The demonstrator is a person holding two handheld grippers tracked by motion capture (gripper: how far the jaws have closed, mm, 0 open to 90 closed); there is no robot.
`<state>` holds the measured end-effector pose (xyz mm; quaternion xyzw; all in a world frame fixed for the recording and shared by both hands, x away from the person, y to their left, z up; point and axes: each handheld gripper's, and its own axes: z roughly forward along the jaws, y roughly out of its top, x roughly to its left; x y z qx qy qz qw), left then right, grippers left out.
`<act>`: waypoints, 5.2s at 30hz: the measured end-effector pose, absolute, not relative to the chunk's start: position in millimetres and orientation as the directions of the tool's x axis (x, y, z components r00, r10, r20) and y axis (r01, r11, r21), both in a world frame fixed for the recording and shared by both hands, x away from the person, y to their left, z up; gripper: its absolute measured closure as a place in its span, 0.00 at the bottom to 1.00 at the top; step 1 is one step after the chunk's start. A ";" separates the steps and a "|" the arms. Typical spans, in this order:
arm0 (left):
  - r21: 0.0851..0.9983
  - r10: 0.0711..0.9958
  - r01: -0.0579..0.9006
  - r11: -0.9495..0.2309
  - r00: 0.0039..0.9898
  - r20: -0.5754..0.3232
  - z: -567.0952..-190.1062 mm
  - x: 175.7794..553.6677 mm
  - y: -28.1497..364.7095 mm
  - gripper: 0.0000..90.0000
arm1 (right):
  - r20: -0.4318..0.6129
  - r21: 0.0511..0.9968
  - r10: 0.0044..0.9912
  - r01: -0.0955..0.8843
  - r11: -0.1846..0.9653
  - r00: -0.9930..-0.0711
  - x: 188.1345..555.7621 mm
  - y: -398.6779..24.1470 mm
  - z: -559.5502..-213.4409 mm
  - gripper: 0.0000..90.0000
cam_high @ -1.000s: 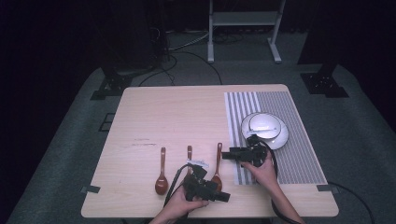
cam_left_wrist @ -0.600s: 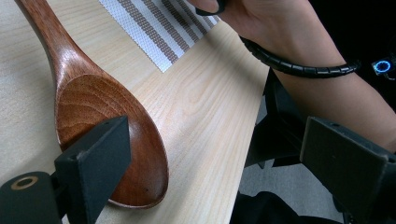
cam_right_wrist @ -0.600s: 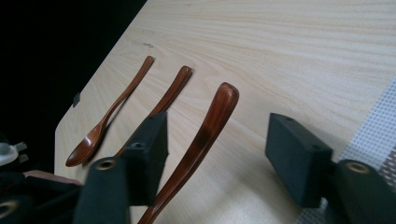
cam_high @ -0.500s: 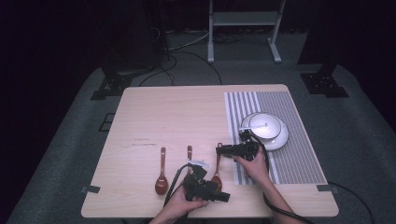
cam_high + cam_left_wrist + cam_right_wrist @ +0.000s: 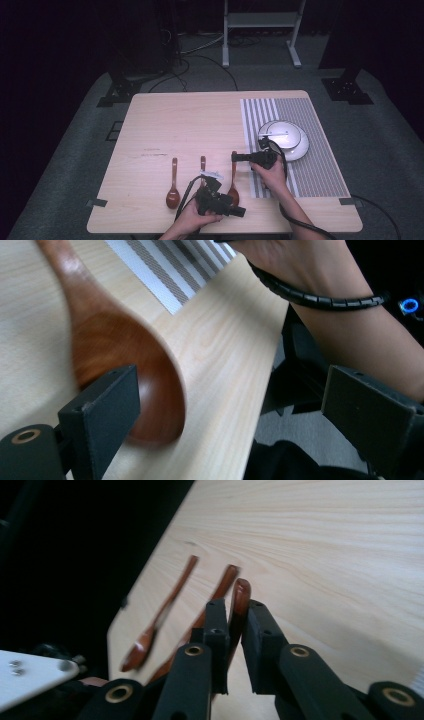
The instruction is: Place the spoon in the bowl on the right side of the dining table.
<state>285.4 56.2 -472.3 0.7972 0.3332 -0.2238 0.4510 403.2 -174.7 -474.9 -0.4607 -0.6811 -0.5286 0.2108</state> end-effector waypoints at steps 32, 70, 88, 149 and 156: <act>0.626 0.365 0.705 -0.334 0.709 -0.604 -454.2 289.4 76.0 0.08 | 0.760 0.571 0.428 0.816 -0.084 -0.488 404.5 -223.3 -422.6 0.93; 0.627 0.384 0.712 -0.317 0.701 -0.601 -454.2 292.6 82.6 0.08 | 0.735 0.597 0.529 0.775 -0.208 -0.425 416.9 -279.1 -386.1 0.93; 0.628 0.387 0.711 -0.316 0.701 -0.599 -454.4 292.9 83.0 0.08 | 0.730 0.603 0.582 0.739 -0.301 -0.359 425.6 -311.5 -367.6 0.93; 0.634 0.387 0.710 -0.307 0.702 -0.598 -453.6 293.7 84.4 0.08 | 0.741 0.567 0.662 0.633 -0.528 -0.111 444.3 -377.5 -376.9 0.93; 0.634 0.387 0.710 -0.307 0.701 -0.598 -453.7 293.6 84.2 0.08 | 0.739 0.569 0.666 0.620 -0.540 -0.099 443.5 -380.4 -380.0 0.93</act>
